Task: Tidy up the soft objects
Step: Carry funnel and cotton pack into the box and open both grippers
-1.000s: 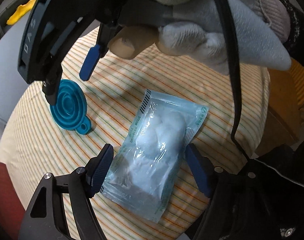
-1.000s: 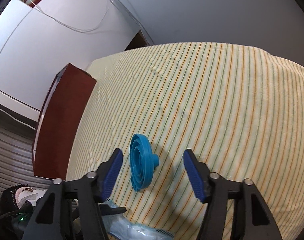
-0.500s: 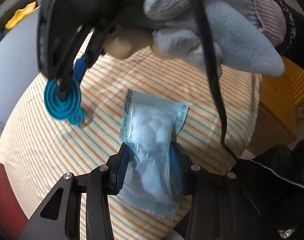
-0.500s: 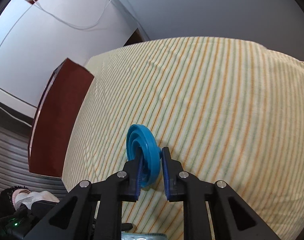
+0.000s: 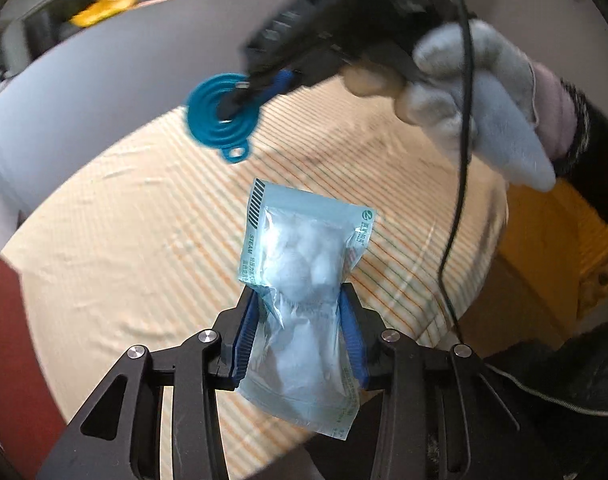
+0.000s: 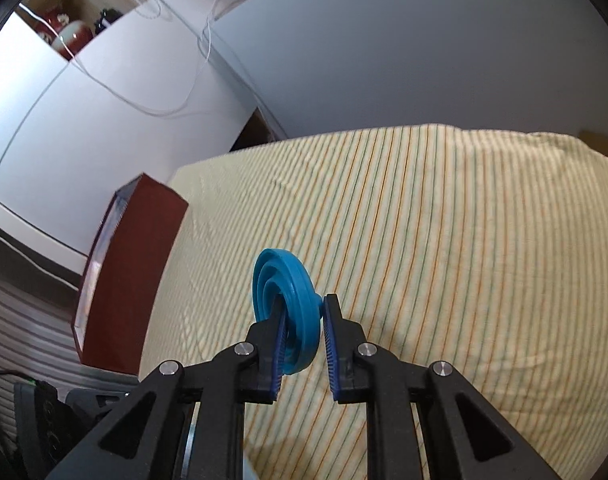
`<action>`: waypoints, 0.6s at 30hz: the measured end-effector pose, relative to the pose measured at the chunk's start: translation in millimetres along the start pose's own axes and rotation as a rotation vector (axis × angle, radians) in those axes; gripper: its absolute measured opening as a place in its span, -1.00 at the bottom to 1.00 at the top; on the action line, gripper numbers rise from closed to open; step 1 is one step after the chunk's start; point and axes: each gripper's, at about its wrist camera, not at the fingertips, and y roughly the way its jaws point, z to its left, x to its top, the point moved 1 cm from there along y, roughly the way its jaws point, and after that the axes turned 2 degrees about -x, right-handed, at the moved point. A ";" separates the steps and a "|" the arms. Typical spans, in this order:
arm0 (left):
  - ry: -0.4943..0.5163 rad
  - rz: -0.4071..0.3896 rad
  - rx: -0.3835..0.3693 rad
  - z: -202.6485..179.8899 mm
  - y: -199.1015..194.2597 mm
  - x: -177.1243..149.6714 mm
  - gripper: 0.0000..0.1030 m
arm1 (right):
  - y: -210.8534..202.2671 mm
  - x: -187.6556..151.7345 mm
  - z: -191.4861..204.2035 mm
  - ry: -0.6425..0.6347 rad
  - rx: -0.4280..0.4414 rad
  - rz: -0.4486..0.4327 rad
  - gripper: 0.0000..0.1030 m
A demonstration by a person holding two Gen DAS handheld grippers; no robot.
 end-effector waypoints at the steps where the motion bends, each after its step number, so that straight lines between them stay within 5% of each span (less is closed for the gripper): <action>1: -0.016 -0.016 0.006 3.2 -9.2 -1.2 -0.26 | -4.3 1.8 1.8 0.001 0.002 -0.010 -0.70; 18: -0.371 -0.214 0.304 110.3 -155.5 -90.8 -0.26 | -11.8 53.7 138.7 -0.179 0.081 -0.075 -0.70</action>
